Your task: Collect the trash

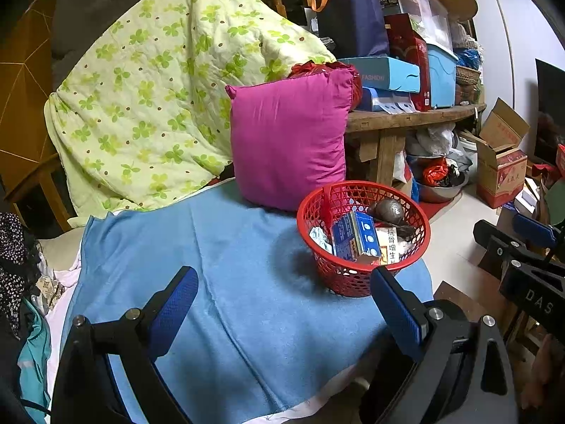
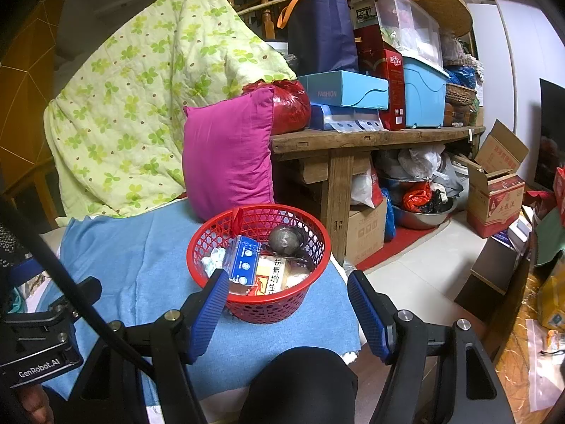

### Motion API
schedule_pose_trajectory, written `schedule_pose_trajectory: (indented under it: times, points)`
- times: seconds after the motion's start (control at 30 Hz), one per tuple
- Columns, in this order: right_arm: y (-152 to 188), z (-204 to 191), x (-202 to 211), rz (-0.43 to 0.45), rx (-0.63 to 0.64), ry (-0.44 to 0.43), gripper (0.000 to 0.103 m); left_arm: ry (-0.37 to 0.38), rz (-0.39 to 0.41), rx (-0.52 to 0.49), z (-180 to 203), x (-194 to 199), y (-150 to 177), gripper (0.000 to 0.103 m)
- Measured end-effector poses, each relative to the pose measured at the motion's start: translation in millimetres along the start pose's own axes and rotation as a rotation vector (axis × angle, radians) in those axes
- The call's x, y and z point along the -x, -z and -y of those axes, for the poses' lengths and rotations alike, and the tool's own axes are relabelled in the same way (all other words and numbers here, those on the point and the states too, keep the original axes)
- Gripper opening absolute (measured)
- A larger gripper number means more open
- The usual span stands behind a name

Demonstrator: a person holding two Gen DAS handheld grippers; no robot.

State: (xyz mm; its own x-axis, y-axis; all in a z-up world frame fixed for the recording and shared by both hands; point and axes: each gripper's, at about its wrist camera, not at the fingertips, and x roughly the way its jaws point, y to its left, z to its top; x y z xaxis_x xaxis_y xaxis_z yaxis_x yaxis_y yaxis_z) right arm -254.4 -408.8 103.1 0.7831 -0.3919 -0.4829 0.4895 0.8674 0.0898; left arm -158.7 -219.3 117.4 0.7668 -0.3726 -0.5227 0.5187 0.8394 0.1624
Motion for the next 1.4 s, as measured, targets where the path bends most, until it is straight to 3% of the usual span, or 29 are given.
schedule_pose_trajectory:
  times: [1.4]
  points:
    - [0, 4, -9, -0.035, -0.051, -0.022, 0.073, 0.046, -0.022, -0.007, 2, -7, 7, 0.098]
